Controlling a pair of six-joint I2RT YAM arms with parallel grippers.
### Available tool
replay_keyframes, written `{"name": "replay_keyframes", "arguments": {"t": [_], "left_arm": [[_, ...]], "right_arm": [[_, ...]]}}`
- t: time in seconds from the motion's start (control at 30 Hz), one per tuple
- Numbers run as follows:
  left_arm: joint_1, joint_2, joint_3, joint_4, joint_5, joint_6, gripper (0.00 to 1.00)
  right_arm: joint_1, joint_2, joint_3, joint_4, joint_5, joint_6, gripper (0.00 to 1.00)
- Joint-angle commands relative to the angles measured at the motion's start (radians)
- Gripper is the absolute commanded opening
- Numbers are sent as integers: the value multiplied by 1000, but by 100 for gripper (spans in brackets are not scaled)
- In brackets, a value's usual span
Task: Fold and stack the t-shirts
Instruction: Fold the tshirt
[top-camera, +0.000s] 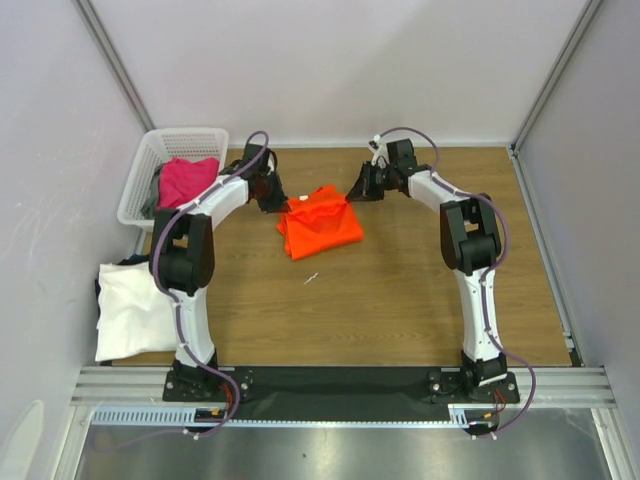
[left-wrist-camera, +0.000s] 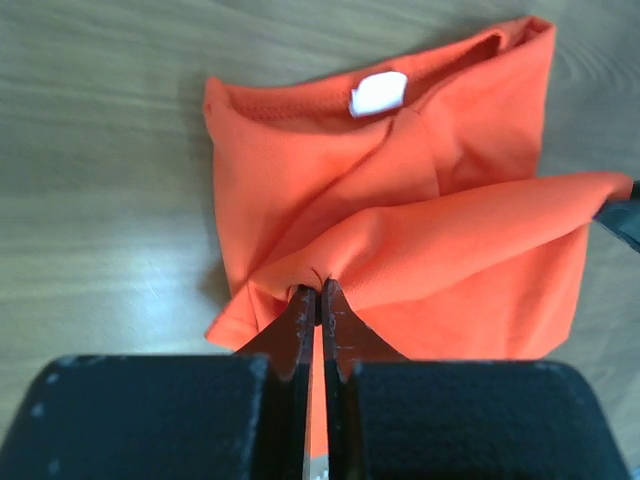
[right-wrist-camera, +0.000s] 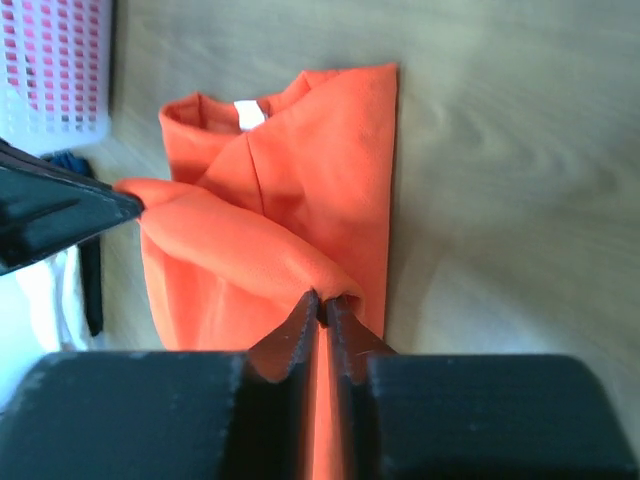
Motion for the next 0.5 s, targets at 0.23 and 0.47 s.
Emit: {"name": "replay_keyframes", "arguments": {"t": [0.23,0.47], "left_arm": [[51,-61,114,6,-50,53,77],[13,-225,106,98,59,97,75]], "right_arm": [[-14,8,270,-62,2,-7,81],[-5,-112,248,-66,33,124,68]]}}
